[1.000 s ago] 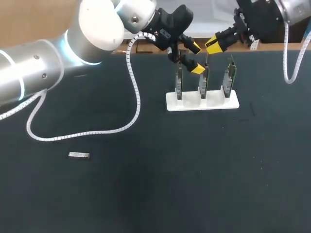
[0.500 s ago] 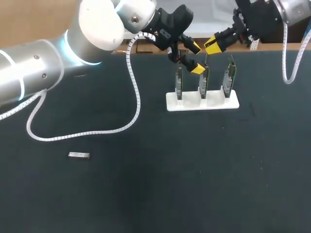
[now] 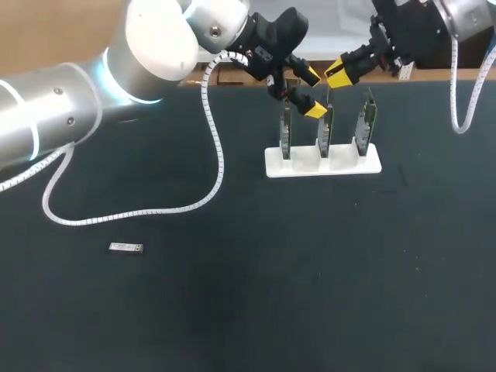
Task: Pick up the optical module with the left hand, and insert it into the network port with the right hand.
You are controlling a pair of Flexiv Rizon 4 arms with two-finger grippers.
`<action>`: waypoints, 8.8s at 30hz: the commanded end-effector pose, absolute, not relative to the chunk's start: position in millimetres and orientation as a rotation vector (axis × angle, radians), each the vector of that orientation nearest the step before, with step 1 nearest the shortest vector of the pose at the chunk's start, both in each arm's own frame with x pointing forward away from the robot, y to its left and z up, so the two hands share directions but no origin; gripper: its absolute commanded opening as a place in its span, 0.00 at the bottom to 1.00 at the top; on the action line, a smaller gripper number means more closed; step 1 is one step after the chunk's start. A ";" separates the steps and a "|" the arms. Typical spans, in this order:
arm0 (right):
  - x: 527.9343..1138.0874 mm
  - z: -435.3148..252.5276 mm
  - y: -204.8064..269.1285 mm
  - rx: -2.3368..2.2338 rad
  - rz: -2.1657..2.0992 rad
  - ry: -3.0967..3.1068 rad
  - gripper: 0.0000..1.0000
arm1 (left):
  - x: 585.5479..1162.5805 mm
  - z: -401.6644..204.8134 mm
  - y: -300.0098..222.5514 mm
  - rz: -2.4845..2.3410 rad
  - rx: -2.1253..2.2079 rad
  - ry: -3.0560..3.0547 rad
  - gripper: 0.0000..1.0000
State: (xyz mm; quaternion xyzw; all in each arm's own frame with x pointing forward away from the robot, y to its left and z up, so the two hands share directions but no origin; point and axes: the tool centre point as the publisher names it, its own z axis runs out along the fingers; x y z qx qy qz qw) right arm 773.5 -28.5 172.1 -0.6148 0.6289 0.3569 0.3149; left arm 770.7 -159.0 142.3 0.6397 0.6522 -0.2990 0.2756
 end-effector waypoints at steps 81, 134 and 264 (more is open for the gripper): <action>782.1 182.4 -23.3 -1.543 0.974 1.614 0.00 | 771.9 141.7 -159.3 -0.805 1.721 1.751 1.00; 771.2 140.9 -30.4 -1.553 1.003 1.733 0.00 | 771.9 141.7 -159.3 -0.805 1.721 1.751 1.00; 768.5 164.6 -138.7 -1.591 1.020 1.709 1.00 | 632.1 262.7 92.7 -0.005 2.105 1.964 1.00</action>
